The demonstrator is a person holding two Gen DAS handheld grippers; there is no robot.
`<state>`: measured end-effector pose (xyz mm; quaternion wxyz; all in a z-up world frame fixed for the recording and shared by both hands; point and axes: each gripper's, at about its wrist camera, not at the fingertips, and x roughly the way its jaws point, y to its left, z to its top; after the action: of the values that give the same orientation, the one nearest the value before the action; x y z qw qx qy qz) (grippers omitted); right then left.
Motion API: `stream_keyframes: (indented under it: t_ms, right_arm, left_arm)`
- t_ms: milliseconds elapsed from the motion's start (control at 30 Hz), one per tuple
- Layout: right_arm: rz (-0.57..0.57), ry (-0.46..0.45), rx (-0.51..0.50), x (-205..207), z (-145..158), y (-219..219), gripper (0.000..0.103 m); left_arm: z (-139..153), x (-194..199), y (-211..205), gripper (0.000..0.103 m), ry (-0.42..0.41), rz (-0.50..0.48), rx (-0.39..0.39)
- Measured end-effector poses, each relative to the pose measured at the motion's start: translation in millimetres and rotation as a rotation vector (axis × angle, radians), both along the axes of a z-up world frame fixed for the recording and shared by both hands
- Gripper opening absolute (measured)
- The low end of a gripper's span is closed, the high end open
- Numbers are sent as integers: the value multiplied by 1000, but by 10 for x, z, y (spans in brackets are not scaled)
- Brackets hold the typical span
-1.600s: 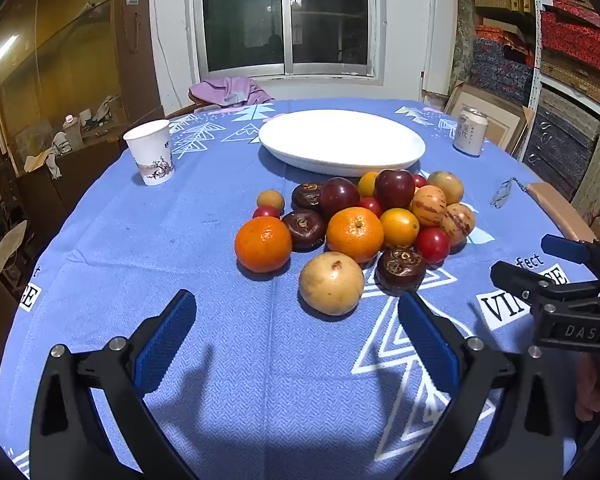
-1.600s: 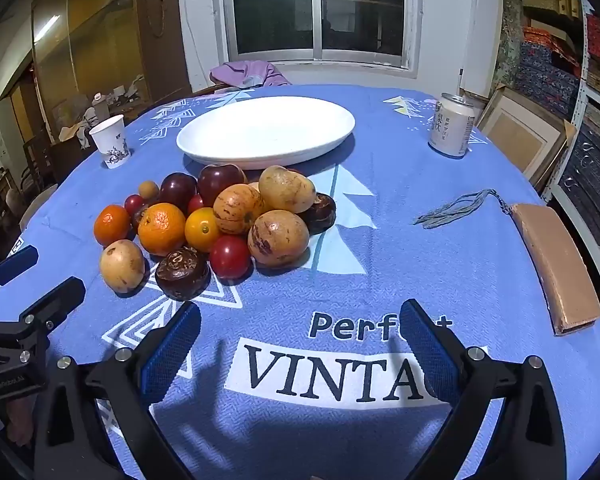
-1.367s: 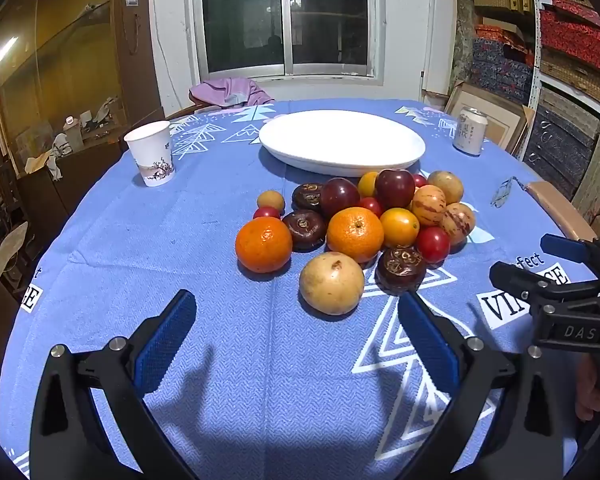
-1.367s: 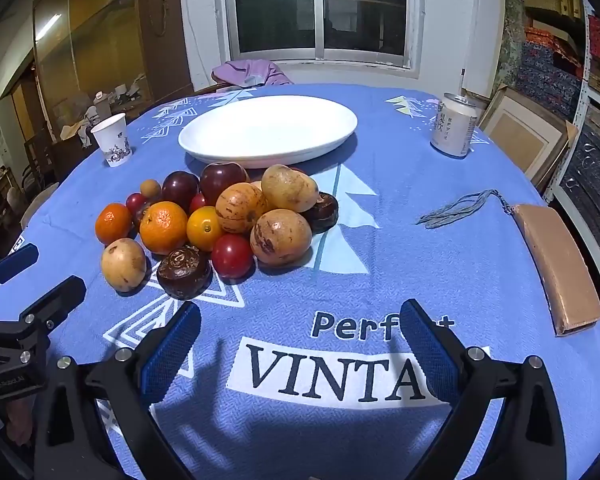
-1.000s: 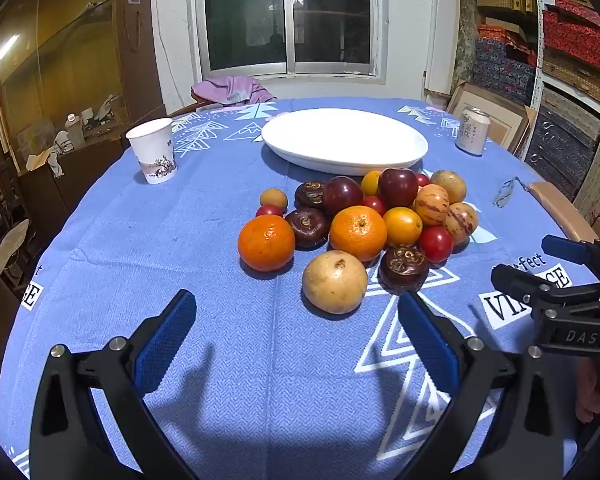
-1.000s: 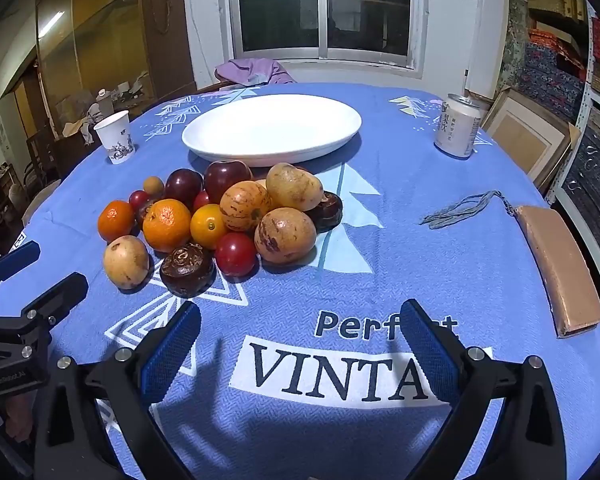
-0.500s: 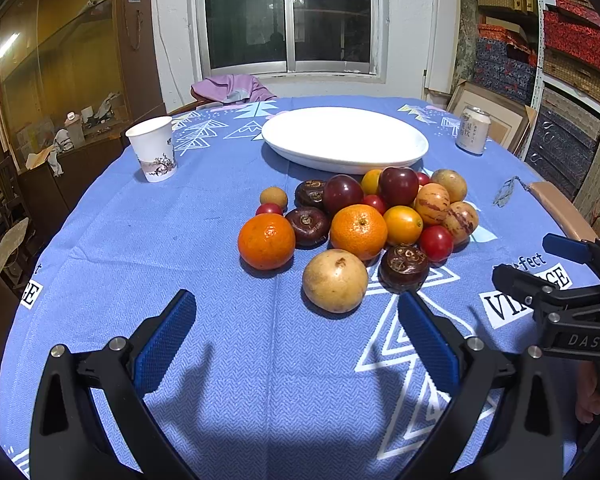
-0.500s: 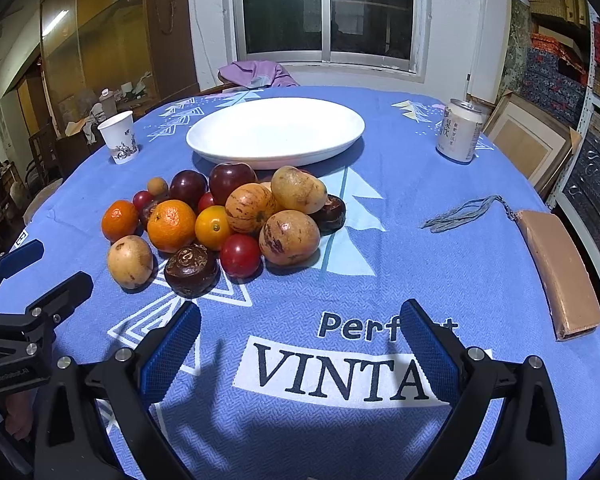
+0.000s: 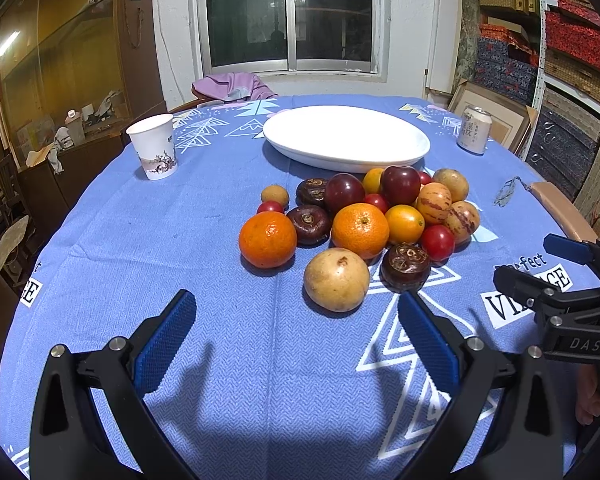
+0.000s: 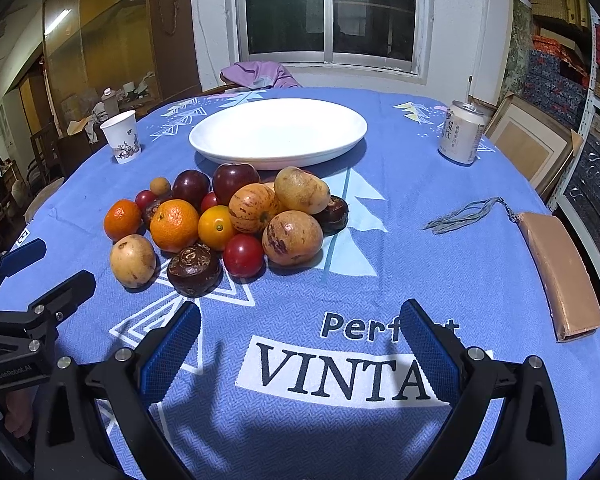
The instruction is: Organize fruits
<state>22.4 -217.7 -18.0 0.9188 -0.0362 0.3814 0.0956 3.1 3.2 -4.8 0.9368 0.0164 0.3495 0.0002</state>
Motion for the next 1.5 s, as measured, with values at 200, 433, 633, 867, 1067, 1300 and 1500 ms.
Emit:
stream_keyframes:
  t_ms: [200,433,633,867,1067,1300,1500]
  right_arm:
    - [0,0,2,0,-3,3,100]
    - [0,2,1,5,-10,0,100]
    - [-4,7,5,23,-30,-9,100]
    - [-4,7,5,22,-29,-8,100]
    - [1,5,9,13,-25,-4,100]
    - [-1,15,2,28,-44,10,100]
    - [-7,19,2,43,-44,8,100]
  left_arm:
    - [-22,7,11,99,5,3,-6]
    - [-19,8,20,99,12,6,-7]
    - [-18,11,23,99,16,9,-10]
    - [-22,18,26,99,19,8,-11]
    - [-31,22,31,99,24,8,-9]
    - [-35,28,40,99,27,12,-14]
    - [-42,30,46,99,29,15,-18]
